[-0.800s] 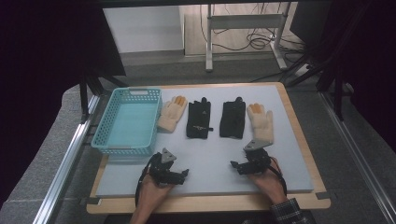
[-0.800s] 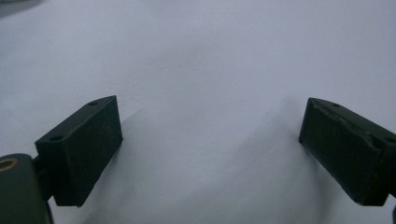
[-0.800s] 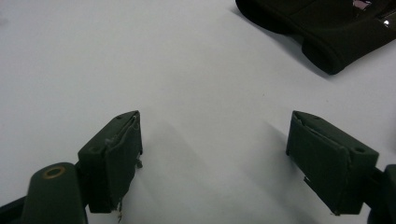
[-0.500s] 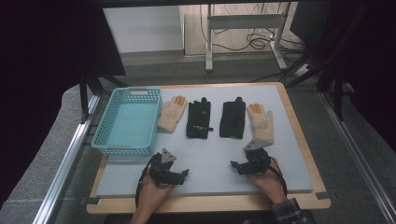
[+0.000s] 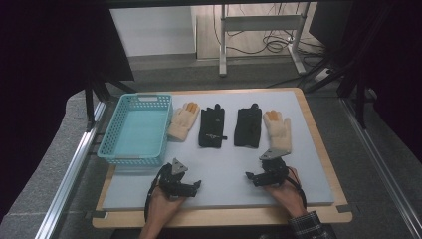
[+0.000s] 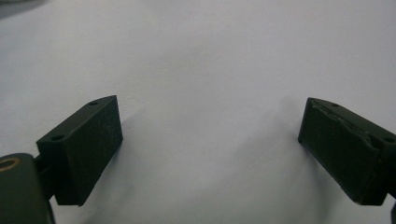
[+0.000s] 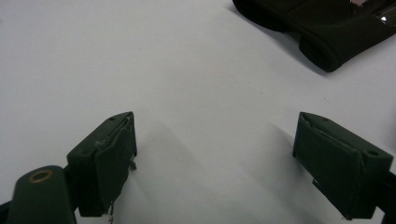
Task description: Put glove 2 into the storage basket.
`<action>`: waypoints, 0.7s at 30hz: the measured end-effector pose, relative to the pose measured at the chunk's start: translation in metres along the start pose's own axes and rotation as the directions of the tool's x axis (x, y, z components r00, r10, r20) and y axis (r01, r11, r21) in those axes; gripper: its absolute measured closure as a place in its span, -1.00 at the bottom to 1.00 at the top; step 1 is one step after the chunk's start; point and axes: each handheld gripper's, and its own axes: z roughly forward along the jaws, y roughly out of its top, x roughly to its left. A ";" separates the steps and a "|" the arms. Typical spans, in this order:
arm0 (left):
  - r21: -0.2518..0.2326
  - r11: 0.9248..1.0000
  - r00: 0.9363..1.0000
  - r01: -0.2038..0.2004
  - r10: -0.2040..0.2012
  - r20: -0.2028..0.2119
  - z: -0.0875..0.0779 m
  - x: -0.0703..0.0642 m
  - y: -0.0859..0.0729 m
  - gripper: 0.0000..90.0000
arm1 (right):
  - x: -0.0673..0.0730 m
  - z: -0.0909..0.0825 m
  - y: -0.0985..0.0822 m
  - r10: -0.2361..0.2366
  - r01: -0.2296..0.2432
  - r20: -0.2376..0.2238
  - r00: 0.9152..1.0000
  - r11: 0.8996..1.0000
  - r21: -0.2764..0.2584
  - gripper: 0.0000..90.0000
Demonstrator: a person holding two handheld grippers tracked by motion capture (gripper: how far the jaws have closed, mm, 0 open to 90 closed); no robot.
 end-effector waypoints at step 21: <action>-0.001 1.000 1.000 0.001 -0.001 0.000 0.000 0.000 0.000 -0.85 | -0.007 -0.006 0.005 0.013 -0.013 -0.020 1.000 1.000 -0.013 -0.49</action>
